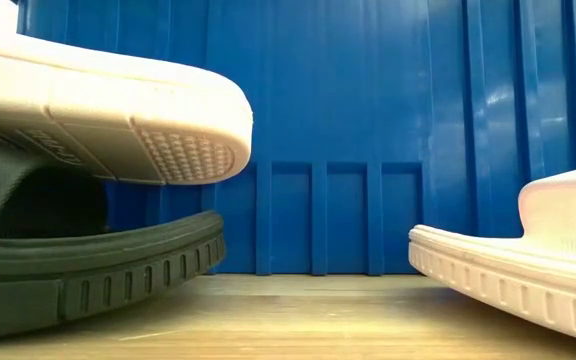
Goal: Pick and place slides into bin
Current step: Put the black slides into the blue organizer bin
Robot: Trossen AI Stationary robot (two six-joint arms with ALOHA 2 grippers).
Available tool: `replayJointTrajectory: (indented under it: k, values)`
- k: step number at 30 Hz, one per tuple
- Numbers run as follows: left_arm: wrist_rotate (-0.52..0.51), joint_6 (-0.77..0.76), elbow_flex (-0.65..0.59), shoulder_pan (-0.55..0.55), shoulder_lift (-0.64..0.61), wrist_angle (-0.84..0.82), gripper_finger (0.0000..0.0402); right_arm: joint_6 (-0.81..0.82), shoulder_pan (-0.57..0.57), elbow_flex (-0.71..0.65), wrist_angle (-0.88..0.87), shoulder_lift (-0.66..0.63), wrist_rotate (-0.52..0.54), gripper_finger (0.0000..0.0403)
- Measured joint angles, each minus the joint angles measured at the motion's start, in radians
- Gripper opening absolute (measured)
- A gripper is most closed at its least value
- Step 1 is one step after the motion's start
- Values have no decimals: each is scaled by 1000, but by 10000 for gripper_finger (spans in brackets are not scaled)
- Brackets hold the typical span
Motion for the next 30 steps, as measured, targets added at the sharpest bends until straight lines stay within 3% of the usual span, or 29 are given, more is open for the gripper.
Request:
replayJointTrajectory:
  k: [6,13,17,30]
  values:
    - [41,12,147,0,-29,-156,240,-17,0,0,0,0,27,56]
    - [37,204,377,0,43,-791,240,-18,0,1,-1,1,100,56]
    - [13,227,462,0,108,-1011,240,-18,0,1,-1,1,108,56]
    - [-11,375,519,0,220,-1464,240,-21,0,1,-4,1,156,56]
